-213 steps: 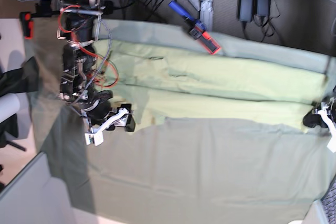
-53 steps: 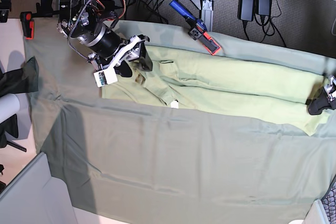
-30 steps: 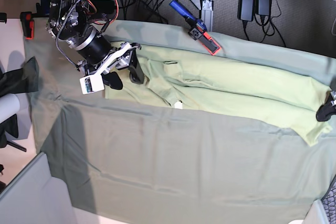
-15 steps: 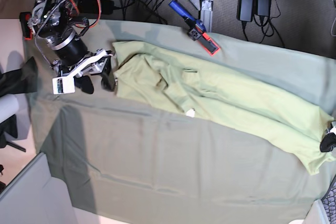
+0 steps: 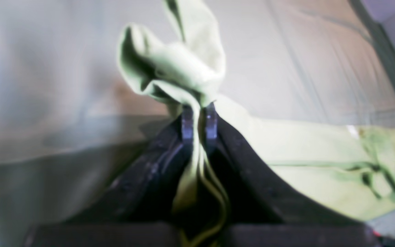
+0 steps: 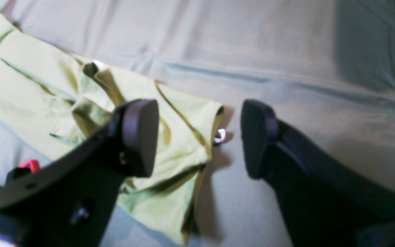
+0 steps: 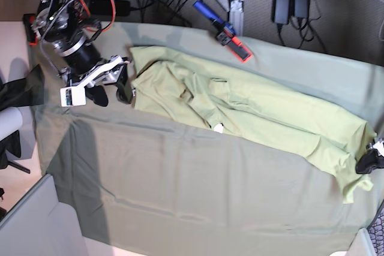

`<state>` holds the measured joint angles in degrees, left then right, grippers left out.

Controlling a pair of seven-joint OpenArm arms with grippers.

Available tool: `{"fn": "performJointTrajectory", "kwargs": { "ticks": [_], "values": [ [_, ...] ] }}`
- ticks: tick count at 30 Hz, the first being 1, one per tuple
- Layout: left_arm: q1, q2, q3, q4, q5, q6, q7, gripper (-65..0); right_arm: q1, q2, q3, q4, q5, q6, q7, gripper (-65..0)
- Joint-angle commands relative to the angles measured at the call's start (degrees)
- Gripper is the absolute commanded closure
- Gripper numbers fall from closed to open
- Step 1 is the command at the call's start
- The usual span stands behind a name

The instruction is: Fold the T-shirt properly

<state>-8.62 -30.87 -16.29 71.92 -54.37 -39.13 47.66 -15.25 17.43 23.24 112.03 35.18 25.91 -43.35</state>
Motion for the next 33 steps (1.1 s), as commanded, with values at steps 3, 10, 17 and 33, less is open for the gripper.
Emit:
{"fn": "performJointTrajectory", "kwargs": {
  "ticks": [3,10,17,33],
  "values": [
    [3.78,-0.48,-0.37,9.16,-1.60,-0.87,-0.98,0.0,0.46,0.66,0.42,1.01,1.05,1.31,1.53,-37.5],
    [9.49,7.26,0.81,19.41,0.42,-0.87,-1.11,0.0,0.46,0.66,0.42,1.01,1.09,1.31,1.53,-37.5],
    [9.90,14.43,5.16,19.37,6.82,-0.87,-3.02,0.0,0.44,0.66,0.42,1.01,1.07,1.31,1.49,-37.5],
    [10.08,15.96,18.95,19.08,6.75,-0.87,-3.23,-34.0,0.44,0.63,0.42,1.01,2.47,1.18,1.25,-37.5]
  ]
}}
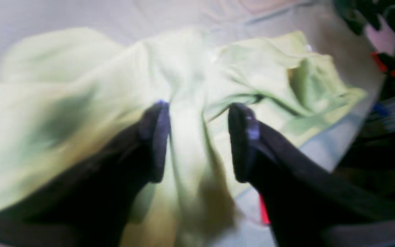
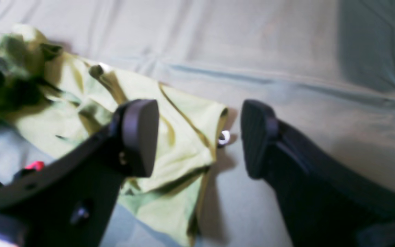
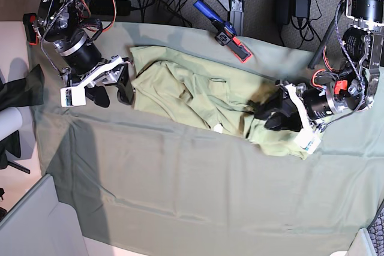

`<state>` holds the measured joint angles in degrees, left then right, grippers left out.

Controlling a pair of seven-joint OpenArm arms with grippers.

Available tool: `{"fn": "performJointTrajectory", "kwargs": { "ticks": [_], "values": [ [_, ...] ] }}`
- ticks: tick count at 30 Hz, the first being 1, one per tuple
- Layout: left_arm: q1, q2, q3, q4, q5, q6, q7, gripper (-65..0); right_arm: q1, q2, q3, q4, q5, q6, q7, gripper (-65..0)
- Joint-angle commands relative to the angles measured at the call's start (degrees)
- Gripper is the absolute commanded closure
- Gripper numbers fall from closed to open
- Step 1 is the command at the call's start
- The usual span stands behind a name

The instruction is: Fold the T-shirt properly

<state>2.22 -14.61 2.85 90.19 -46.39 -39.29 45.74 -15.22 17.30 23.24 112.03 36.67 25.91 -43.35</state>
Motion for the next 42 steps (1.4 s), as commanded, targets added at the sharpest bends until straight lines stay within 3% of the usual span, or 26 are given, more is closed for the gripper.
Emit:
{"fn": "performJointTrajectory", "kwargs": {
  "ticks": [1,5,14,18,24,30,42],
  "values": [
    [-0.76,-0.28,0.07,0.81,-1.75,-0.71,-1.31,-36.2,0.42,0.74,0.42,1.01,1.31,1.11,1.05,-37.5],
    [-0.85,-0.35,0.13,0.81,-1.84,-0.71,-1.33,-40.7,0.42,0.76,0.42,0.46,1.29,1.09,0.50,-37.5],
    [-1.27,-0.39,-6.69,3.58,-2.71,-0.71,-1.31,-40.6,0.44,0.76,3.48,-7.10,2.32,0.90,0.66,-37.6],
    [-1.22,-1.16,-9.97,3.96,-4.00,-0.71,-1.11,-40.6,0.44,0.66,3.63,-11.80,4.50,0.94,0.63,-43.7],
    [-1.07,-2.78,-10.21,3.93,-3.93,-0.71,-0.70,-40.6,0.44,-1.51,2.84,-15.52,5.86,1.11,0.63,-43.6],
    [-1.09,-3.52,-10.21,3.93,-3.96,-0.71,-0.70,-40.6,0.44,-4.02,-0.59,-16.96,5.75,1.14,0.63,-43.6],
    [-1.09,-3.52,-10.21,3.93,-3.96,-0.71,-0.70,-40.6,0.74,-4.17,-6.19,-17.51,4.87,1.09,1.79,-43.4]
  ]
}}
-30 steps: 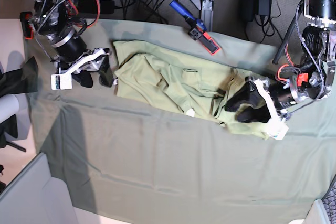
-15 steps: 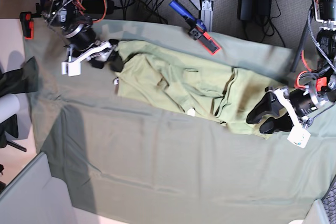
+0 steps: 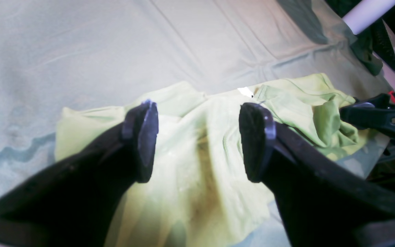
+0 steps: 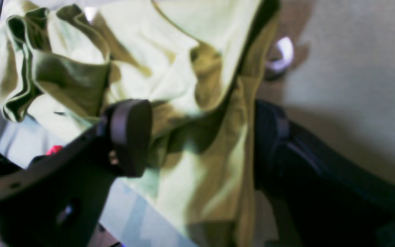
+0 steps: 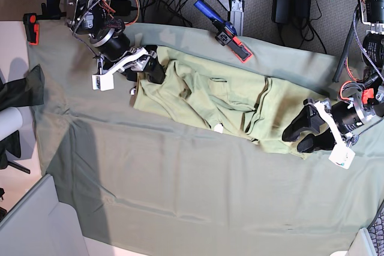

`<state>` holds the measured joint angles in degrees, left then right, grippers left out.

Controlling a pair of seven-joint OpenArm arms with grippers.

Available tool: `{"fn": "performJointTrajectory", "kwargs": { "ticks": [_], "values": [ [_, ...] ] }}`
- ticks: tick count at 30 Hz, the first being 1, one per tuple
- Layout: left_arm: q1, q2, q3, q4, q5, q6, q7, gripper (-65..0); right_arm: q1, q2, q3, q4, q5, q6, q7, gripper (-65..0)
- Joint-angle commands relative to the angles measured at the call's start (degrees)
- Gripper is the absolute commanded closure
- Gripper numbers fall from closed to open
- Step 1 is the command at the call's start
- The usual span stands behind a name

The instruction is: Fold the T-shirt properly

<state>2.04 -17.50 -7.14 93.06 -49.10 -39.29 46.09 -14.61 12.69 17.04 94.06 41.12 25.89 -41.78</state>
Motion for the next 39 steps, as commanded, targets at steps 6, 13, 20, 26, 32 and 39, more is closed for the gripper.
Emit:
{"fn": "performJointTrajectory", "kwargs": {
  "ticks": [6,13,20,26,32,39],
  "values": [
    [-0.94,-0.63,-0.22,1.07,-1.36,-0.71,-1.05,-40.6,0.13,0.44,0.04,0.46,0.37,1.14,3.30,-16.1],
    [-0.98,-0.66,-0.35,1.07,-2.54,-0.71,-1.03,-40.6,0.81,0.48,0.15,0.46,-4.37,1.14,7.48,0.0],
    [-1.11,-0.87,-3.41,1.09,-2.97,-0.71,-1.01,-40.6,2.25,1.20,6.78,0.46,-6.99,1.11,7.45,0.0],
    [-1.07,-3.21,-5.38,1.09,-4.98,-0.71,-0.79,-40.6,2.19,5.79,16.28,0.31,-6.82,1.14,7.23,0.0],
    [-1.07,-3.78,-5.38,1.09,-4.92,-0.71,-0.44,-40.6,2.75,10.64,21.57,0.61,6.25,1.20,2.86,0.0],
    [-0.74,-5.29,-5.38,1.07,-4.70,-0.71,0.94,-40.6,4.70,2.40,19.10,9.35,12.90,3.56,-1.16,0.0]
  ]
}}
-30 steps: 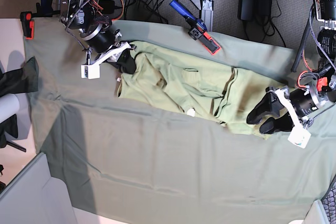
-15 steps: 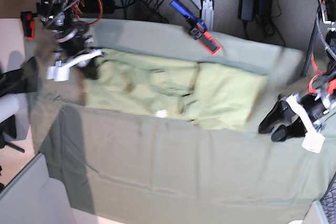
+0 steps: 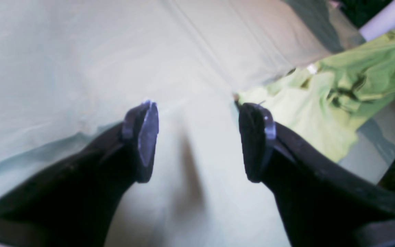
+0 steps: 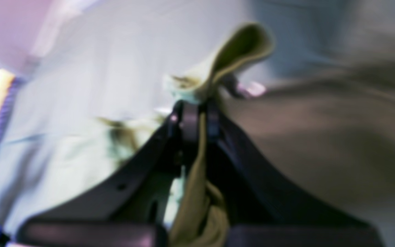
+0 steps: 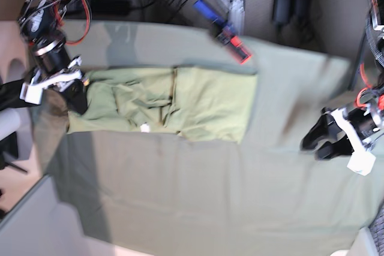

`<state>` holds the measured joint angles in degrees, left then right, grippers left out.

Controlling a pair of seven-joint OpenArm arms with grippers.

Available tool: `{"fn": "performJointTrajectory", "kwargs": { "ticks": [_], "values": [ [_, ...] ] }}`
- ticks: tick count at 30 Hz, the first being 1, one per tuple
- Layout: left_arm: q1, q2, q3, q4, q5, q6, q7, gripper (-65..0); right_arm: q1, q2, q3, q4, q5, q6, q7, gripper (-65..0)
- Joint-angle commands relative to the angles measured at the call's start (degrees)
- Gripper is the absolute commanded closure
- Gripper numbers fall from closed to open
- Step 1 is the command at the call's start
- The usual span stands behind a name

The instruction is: Fold the T-shirt properly

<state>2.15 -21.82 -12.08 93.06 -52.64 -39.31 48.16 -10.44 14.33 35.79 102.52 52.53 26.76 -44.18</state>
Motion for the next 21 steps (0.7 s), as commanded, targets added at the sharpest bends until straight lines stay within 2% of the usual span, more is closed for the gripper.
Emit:
{"fn": "performJointTrajectory", "kwargs": {
  "ticks": [1,4,8,12,17,20,21],
  "values": [
    [-0.85,-1.44,-0.44,1.07,-1.14,-0.69,-1.14,-40.6,0.44,-1.11,-1.22,3.02,1.42,2.67,1.07,0.0],
    [-0.87,-3.21,-0.44,1.07,-1.22,-0.69,-1.18,-40.6,0.39,-6.34,-7.96,8.20,-0.57,2.67,1.05,0.0],
    [-0.83,-4.92,-0.44,1.07,-1.20,-0.69,-1.09,-40.6,0.42,-11.08,-18.10,10.14,-5.49,2.64,3.13,0.0],
    [-0.85,-5.99,-0.44,1.07,-1.53,-0.69,-1.11,-40.6,0.39,-14.45,-26.18,9.64,-12.15,2.64,3.65,0.0],
    [-0.85,-6.14,-0.44,1.07,-2.03,-0.69,-1.07,-40.6,0.42,-16.11,-32.72,7.98,-18.78,2.62,4.63,0.0],
    [-0.85,-6.14,-0.44,1.07,-2.05,-0.69,-1.11,-40.6,0.22,-16.09,-36.41,6.88,-20.09,2.64,4.52,-29.5],
    [-0.85,-6.12,-0.44,1.07,-2.03,-0.69,-1.11,-40.6,0.22,-16.11,-37.57,6.49,-20.61,2.64,4.52,-36.2]
  ]
}}
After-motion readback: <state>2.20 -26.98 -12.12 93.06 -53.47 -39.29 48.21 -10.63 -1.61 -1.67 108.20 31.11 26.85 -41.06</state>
